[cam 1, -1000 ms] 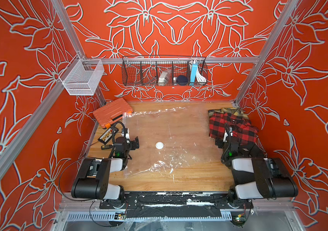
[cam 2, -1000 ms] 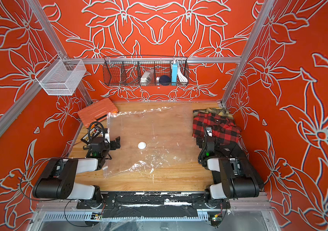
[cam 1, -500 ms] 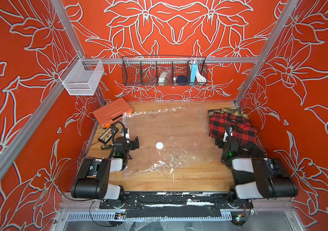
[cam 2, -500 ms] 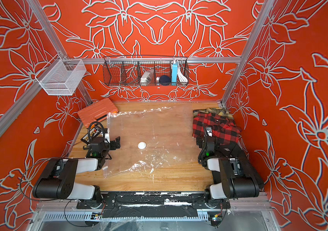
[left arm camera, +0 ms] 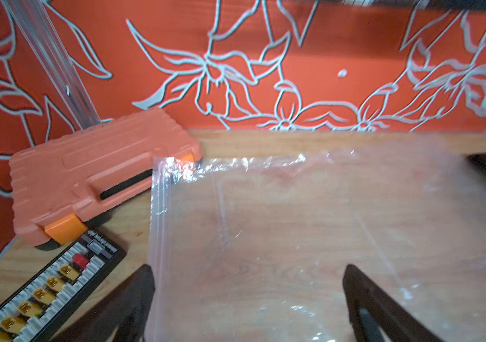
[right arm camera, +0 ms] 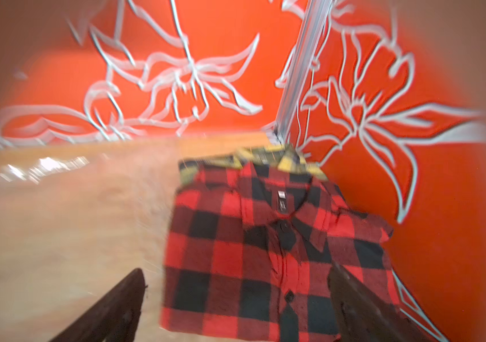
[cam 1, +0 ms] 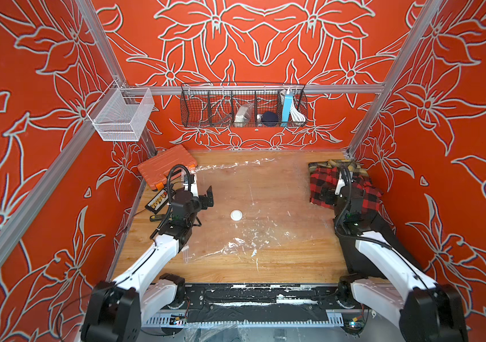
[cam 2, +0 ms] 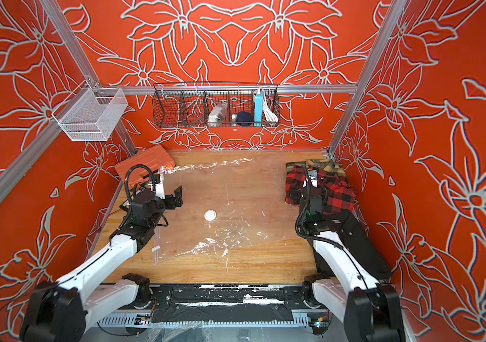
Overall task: Place the folded shirt into the vacuum bag
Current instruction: Adjust the vacuum bag at the center of the board.
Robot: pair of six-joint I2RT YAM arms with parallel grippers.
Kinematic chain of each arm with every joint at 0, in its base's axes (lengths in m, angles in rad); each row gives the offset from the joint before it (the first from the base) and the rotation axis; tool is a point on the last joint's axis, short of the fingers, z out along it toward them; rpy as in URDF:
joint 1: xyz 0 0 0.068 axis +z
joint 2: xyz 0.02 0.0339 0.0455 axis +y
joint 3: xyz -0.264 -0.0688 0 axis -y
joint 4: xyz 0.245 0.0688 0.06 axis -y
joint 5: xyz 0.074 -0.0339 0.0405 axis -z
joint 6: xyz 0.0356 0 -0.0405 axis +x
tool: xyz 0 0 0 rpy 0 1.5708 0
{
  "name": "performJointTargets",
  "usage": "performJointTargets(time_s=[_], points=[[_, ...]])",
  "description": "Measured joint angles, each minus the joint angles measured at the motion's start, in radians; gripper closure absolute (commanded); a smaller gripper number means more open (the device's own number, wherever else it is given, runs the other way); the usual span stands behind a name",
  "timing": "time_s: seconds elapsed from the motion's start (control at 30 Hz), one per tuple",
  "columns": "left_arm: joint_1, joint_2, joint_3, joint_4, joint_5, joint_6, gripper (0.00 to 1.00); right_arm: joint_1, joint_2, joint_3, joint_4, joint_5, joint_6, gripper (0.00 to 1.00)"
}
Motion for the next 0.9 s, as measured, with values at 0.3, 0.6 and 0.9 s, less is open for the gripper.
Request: performJointTargets(time_s=[0.3, 0.6, 0.9], points=[[0.004, -0.210, 0.134, -0.317, 0.026, -0.337, 0.09, 0.000, -0.109, 0.093, -0.259, -0.502, 0.375, 0.31], [0.006, -0.008, 0.397, -0.681, 0.209, -0.351, 0.06, 0.166, -0.006, 0.166, -0.724, -0.506, 0.686, 0.26], [0.093, 0.140, 0.392, -0.937, 0.257, -0.386, 0.12, 0.275, 0.157, 0.162, -0.803, -0.481, 0.808, 0.26]])
